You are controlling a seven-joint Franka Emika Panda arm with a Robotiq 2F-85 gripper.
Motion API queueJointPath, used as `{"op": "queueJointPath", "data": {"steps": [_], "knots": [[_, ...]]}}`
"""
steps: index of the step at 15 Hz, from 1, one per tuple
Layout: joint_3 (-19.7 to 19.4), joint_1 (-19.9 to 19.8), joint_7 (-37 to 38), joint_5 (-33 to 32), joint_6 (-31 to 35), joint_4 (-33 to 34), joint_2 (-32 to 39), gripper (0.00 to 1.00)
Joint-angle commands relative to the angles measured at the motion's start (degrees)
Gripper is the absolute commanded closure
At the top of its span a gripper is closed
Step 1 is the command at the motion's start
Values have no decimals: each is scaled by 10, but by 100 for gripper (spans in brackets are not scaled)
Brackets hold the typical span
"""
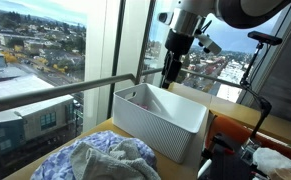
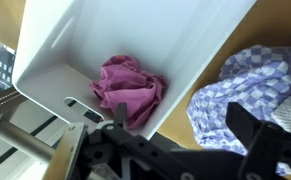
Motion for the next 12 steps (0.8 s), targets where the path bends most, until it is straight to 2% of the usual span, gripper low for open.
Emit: {"op": "queueJointPath", "data": {"steps": [1, 3, 7, 12], "knots": [[0, 0, 0, 0, -1, 1, 0, 0], [-3, -11, -33, 27, -43, -4, -51, 0], [-20, -33, -109, 33, -84, 16, -117, 0], [-41, -42, -185, 43, -48, 70, -102, 0]]}}
